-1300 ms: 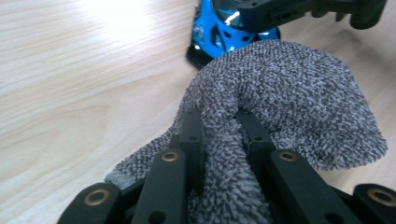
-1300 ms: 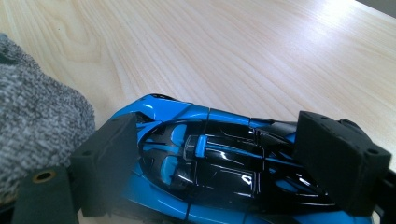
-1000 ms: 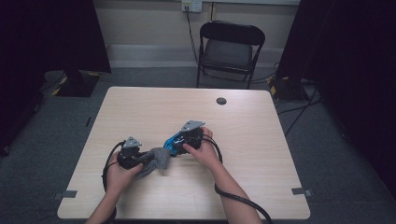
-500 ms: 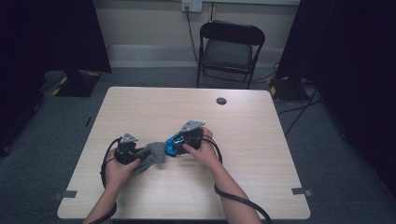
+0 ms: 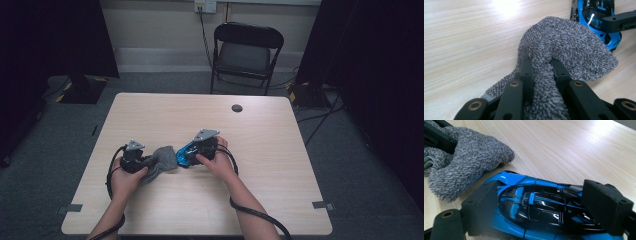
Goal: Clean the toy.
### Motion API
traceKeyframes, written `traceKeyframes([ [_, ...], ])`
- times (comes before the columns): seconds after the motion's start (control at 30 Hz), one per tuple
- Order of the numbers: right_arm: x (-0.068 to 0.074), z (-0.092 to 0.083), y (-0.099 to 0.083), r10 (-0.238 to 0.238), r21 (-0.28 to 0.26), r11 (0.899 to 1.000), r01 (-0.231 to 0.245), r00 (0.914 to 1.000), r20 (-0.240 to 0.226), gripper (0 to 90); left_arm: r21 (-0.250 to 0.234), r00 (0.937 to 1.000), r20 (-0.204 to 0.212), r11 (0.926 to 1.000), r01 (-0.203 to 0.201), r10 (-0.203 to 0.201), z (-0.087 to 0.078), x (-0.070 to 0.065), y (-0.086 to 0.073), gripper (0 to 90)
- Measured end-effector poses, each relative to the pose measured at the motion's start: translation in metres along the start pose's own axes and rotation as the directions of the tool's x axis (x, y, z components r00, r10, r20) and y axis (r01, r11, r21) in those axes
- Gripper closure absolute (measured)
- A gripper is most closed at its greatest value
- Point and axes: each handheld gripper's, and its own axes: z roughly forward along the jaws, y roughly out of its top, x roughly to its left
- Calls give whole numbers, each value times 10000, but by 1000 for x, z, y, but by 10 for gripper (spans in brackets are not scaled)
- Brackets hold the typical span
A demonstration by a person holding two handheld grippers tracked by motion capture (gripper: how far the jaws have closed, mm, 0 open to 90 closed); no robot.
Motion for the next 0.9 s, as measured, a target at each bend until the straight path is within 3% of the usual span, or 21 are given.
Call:
traceKeyframes([
  [0.13, 0, 0, 0, -1, 8, 10000, 1, 10000, -3, 137, -124, 9999, -19, 9998, 168, -168, -4, 4, -1, 743],
  [0.37, 0, 0, -1, -12, -73, 10000, 12, 10000, 15, 136, -217, 9989, 346, 9993, 316, -308, -14, 7, -3, 744],
  [0.57, 0, 0, -1, 17, -80, 10000, -16, 10000, 37, 136, -332, 9974, 715, 9994, -67, 91, -27, 1, -3, 744],
  [0.8, 1, 0, -1, 14, -99, 9999, -14, 10000, 42, 136, -465, 9878, 1469, 9979, -458, 522, -38, -16, -10, 744],
  [0.9, 1, 0, -1, 22, -81, 10000, -21, 10000, 51, 136, -473, 9792, 1876, 9964, -697, 774, -39, -26, -13, 744],
])
